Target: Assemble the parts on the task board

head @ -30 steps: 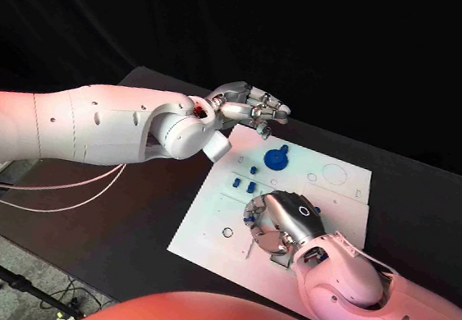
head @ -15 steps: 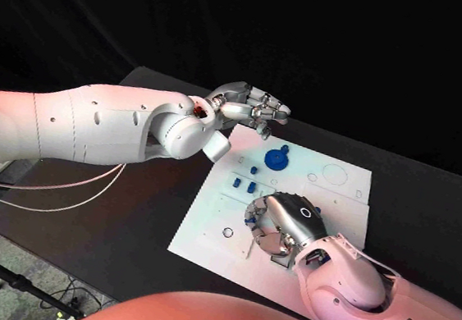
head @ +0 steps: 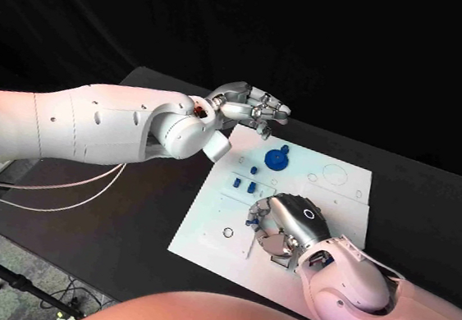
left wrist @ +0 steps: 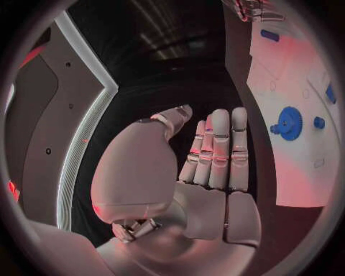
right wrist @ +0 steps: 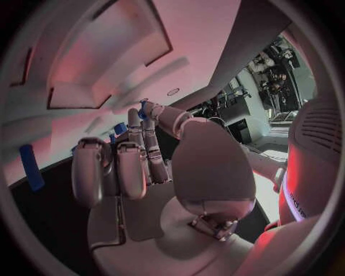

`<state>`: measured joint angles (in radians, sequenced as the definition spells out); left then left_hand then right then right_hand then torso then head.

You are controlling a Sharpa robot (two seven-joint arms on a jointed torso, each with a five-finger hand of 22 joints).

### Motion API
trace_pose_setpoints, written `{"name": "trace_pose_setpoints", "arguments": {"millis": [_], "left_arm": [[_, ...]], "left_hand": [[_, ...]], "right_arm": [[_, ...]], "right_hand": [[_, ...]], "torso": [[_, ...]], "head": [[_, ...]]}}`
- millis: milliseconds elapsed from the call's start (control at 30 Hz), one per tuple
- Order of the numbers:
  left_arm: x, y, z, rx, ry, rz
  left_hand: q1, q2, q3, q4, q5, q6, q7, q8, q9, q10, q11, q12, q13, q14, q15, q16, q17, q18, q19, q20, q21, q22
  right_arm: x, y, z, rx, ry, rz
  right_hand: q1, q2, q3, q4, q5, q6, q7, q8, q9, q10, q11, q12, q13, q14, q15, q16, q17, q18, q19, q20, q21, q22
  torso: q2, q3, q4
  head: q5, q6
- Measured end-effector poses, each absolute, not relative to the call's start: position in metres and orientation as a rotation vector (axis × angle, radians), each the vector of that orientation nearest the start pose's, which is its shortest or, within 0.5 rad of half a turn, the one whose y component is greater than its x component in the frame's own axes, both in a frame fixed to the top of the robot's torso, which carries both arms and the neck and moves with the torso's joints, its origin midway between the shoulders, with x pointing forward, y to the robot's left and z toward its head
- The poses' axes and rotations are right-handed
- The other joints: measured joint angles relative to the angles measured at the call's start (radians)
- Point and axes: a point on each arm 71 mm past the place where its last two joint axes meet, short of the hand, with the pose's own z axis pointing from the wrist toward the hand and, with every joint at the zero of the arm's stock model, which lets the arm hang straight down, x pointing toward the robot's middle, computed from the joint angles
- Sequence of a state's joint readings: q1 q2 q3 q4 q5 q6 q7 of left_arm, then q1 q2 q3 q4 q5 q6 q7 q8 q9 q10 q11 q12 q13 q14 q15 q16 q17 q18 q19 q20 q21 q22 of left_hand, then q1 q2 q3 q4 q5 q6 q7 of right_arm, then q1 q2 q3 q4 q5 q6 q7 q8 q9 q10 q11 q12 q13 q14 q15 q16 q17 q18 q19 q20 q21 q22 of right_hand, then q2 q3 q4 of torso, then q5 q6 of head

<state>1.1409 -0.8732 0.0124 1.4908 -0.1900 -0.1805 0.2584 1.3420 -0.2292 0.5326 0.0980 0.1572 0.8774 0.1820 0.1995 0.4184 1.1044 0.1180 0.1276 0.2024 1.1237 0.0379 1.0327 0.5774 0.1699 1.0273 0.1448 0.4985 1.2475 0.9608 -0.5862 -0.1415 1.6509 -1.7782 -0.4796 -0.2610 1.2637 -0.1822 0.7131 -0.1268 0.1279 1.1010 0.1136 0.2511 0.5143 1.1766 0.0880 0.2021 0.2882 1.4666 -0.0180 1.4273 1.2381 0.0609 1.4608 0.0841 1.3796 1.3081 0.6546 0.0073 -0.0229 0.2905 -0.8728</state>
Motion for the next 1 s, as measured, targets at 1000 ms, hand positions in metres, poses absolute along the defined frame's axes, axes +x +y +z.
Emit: {"name": "trace_pose_setpoints", "arguments": {"millis": [1000], "left_arm": [[0.4875,0.2245,-0.196,-1.002,1.618,-1.492]], "left_hand": [[0.0,0.0,0.0,0.0,0.0,0.0,0.0,0.0,0.001,-0.004,0.004,0.0,-0.002,0.0,0.0,0.0,-0.001,0.0,0.0,0.0,0.0,-0.001]], "right_arm": [[0.3628,-0.0382,-0.2797,-0.412,1.675,0.865]], "right_hand": [[-0.003,-0.003,0.0,0.0,0.004,0.0,0.0,0.0,0.002,0.004,0.001,0.006,0.004,0.0,0.0,0.0,-0.001,0.0,0.0,0.0,0.0,0.0]], "torso": [[0.0,-0.0005,0.0009]], "head": [[-0.004,0.0]]}}
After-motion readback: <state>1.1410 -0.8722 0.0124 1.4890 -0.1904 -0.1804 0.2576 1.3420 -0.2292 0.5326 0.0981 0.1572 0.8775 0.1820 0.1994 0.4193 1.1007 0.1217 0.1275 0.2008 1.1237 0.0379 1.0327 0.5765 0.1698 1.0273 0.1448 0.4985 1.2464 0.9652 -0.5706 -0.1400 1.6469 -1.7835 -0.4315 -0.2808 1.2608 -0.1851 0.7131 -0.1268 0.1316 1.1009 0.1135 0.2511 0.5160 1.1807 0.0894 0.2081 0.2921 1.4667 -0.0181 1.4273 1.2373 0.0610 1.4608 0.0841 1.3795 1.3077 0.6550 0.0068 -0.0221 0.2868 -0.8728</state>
